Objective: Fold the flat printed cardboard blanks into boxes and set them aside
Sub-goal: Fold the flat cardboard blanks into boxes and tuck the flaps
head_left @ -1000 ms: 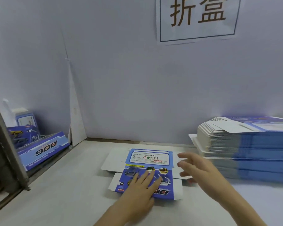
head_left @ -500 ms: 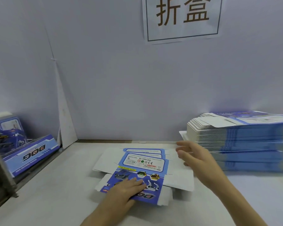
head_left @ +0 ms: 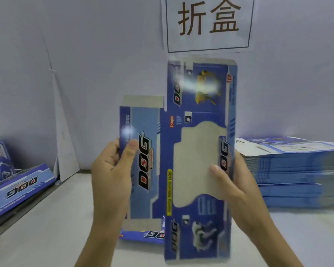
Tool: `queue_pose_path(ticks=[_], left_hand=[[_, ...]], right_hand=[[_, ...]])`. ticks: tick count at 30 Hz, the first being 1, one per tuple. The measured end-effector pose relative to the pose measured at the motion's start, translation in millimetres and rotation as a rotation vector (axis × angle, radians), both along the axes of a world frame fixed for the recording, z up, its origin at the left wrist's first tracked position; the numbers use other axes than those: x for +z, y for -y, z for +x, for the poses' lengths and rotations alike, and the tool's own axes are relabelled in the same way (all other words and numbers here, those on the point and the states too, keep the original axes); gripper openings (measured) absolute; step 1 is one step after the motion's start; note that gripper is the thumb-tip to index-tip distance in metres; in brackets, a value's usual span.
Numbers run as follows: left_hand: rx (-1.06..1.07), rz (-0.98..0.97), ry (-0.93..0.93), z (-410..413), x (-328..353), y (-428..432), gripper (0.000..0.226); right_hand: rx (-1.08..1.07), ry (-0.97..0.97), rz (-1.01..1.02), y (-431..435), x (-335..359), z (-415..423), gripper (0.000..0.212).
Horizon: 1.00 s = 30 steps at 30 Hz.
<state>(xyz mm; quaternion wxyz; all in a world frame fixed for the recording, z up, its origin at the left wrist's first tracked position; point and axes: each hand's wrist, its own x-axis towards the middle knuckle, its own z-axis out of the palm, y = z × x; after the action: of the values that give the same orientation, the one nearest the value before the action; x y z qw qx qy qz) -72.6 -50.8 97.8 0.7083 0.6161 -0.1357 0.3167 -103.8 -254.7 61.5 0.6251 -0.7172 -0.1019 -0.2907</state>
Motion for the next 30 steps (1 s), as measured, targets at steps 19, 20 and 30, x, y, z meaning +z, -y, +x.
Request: queue_pose_path(ticks=[19, 20, 30], left_hand=[[-0.343, 0.136, -0.185, 4, -24, 29, 0.063], [-0.362, 0.137, -0.202, 4, -25, 31, 0.065], [-0.903, 0.146, -0.385, -5, -34, 31, 0.061]], right_hand=[[0.02, -0.106, 0.067, 11, -12, 9, 0.056], [0.03, -0.112, 0.06, 9, -12, 9, 0.059], [0.183, -0.088, -0.125, -15, -19, 12, 0.074]])
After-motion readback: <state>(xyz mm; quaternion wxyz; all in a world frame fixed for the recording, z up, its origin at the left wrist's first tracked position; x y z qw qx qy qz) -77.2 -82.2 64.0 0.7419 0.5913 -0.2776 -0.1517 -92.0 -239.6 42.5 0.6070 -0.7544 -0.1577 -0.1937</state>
